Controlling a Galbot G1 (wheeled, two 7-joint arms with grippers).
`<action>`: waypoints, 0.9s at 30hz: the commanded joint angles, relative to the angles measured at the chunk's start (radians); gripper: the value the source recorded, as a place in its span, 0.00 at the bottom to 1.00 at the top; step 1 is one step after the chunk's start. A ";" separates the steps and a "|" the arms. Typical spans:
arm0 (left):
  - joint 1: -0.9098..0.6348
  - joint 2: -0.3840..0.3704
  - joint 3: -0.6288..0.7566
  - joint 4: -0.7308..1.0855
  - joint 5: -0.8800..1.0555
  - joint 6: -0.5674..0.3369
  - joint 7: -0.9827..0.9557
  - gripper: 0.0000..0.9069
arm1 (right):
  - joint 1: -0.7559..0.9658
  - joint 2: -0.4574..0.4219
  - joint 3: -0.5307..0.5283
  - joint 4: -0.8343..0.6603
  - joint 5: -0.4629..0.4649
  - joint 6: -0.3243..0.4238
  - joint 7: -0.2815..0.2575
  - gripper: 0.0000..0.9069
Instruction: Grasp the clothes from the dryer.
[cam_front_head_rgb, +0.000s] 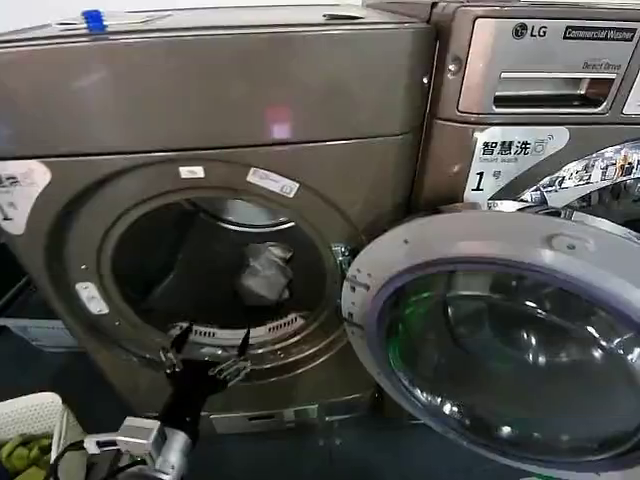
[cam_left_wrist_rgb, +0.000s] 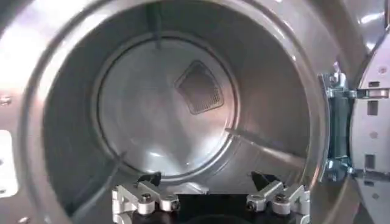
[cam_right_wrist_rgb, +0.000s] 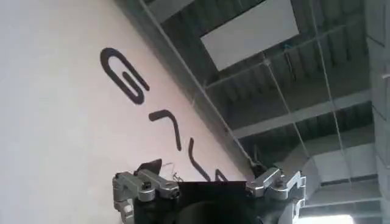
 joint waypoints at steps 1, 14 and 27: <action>0.000 0.003 0.001 0.000 0.001 0.000 0.000 1.00 | 0.001 -0.001 0.000 0.000 0.003 -0.001 0.000 1.00; -0.004 0.009 0.002 0.003 0.000 0.001 0.000 1.00 | 0.004 0.001 -0.004 0.004 0.003 -0.002 -0.008 1.00; -0.002 0.006 0.000 0.002 0.000 0.001 0.001 1.00 | 0.006 0.004 -0.006 0.005 0.004 -0.001 -0.013 1.00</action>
